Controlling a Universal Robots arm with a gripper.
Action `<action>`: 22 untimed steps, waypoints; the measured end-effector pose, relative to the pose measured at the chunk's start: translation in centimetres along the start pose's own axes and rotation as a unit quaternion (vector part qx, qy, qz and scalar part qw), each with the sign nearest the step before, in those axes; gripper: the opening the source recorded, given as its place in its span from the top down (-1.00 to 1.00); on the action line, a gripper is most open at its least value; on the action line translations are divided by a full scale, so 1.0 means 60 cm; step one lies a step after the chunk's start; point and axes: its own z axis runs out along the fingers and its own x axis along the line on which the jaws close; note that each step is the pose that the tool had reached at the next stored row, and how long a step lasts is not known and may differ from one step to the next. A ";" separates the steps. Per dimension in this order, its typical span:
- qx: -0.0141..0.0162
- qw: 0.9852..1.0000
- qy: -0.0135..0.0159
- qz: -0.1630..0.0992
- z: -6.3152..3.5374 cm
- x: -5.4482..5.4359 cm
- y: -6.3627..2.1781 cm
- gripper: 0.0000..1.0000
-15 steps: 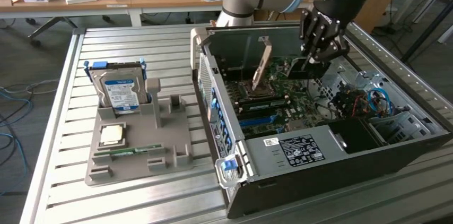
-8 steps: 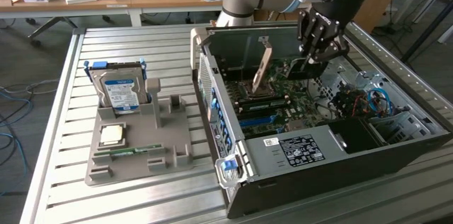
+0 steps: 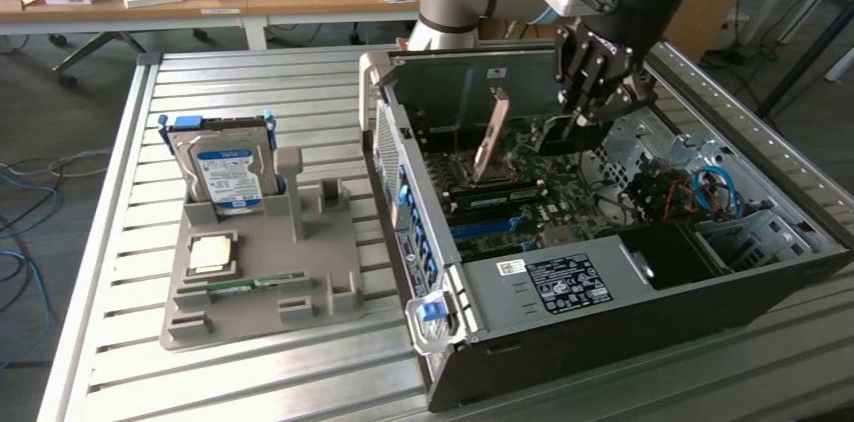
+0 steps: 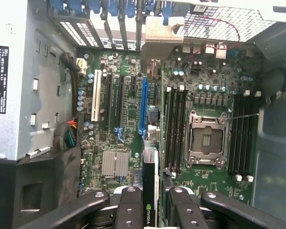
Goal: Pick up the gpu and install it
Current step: 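Insert the gpu into the slot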
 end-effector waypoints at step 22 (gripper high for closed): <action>0.014 1.000 0.000 0.011 0.023 -0.001 0.023 0.48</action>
